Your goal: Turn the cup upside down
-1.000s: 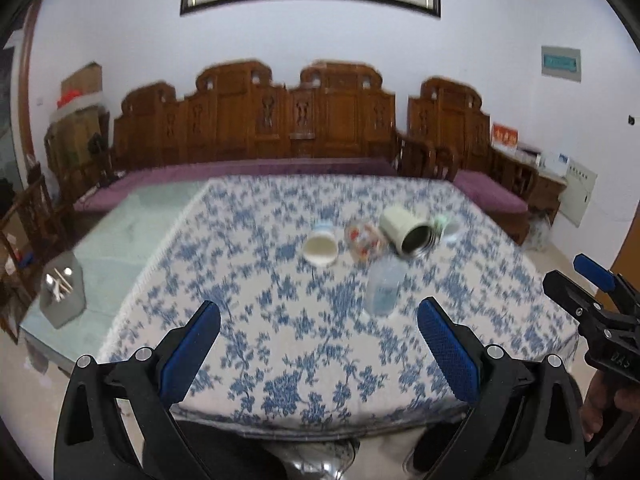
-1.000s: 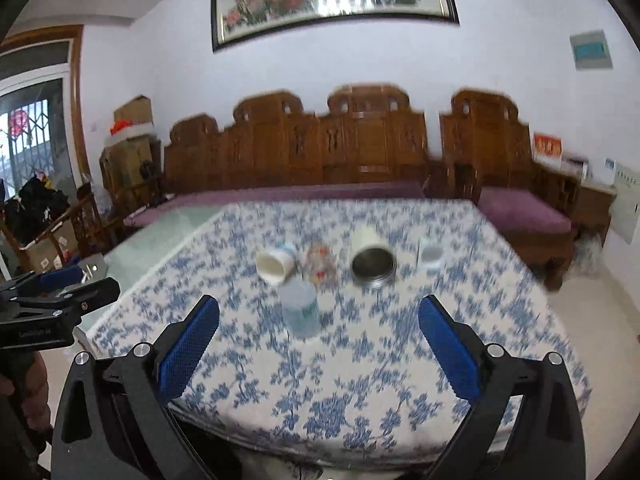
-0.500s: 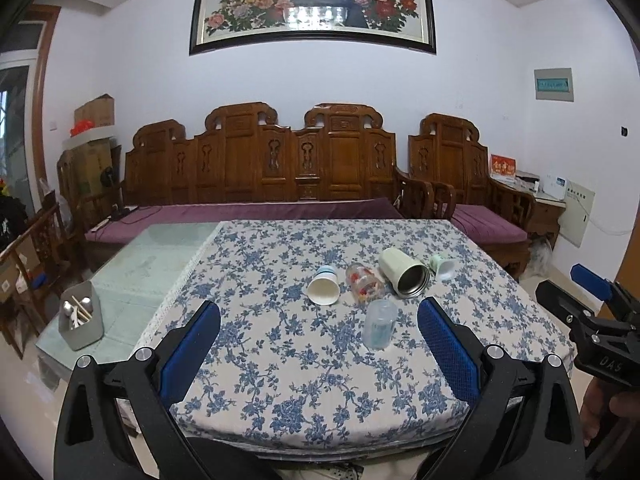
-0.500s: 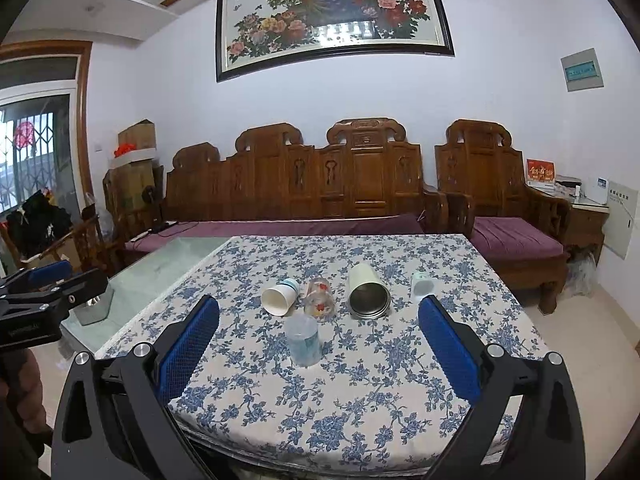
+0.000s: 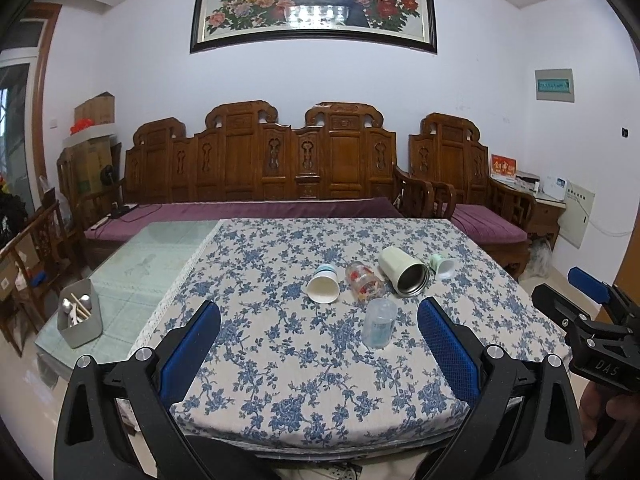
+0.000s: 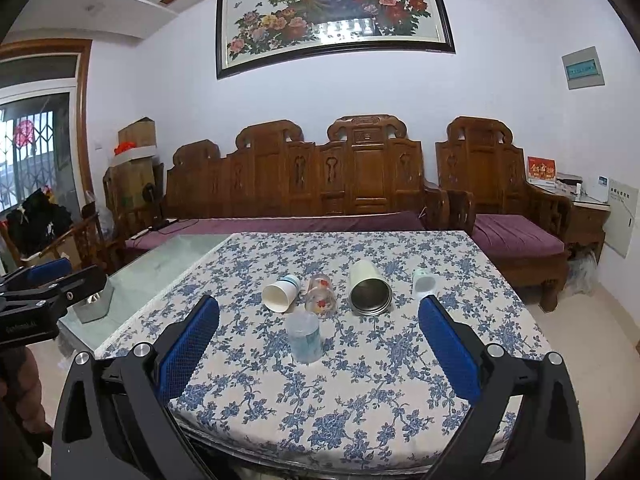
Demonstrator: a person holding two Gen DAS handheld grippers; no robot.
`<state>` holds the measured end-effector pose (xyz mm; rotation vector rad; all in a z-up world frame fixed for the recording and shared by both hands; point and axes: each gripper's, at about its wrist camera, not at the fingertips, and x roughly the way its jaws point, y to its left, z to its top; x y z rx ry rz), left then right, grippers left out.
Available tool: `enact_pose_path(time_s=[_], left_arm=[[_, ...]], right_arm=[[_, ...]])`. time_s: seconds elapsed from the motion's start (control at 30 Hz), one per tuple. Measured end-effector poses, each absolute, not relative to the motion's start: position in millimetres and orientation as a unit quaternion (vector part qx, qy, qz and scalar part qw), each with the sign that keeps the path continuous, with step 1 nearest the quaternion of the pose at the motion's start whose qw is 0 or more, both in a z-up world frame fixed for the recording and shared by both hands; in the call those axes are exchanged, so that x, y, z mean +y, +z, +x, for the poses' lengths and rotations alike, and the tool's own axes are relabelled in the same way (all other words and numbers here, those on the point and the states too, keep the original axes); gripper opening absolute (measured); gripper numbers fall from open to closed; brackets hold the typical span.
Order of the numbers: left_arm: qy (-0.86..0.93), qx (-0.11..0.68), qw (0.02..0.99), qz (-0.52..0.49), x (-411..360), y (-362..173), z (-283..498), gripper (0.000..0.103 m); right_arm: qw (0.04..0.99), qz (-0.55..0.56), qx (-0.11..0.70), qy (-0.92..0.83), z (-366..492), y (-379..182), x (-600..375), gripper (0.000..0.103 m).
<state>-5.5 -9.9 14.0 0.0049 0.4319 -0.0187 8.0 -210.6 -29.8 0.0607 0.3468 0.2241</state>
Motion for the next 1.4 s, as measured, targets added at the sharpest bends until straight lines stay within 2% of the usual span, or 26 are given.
enact_pose_path(time_s=[1.4], left_arm=[[-0.012, 0.208, 0.978, 0.0, -10.8, 14.5, -11.2, 0.095]], right_arm=[[0.977, 0.032, 0.179, 0.111, 9.8, -38.6, -209.4, 0.1]])
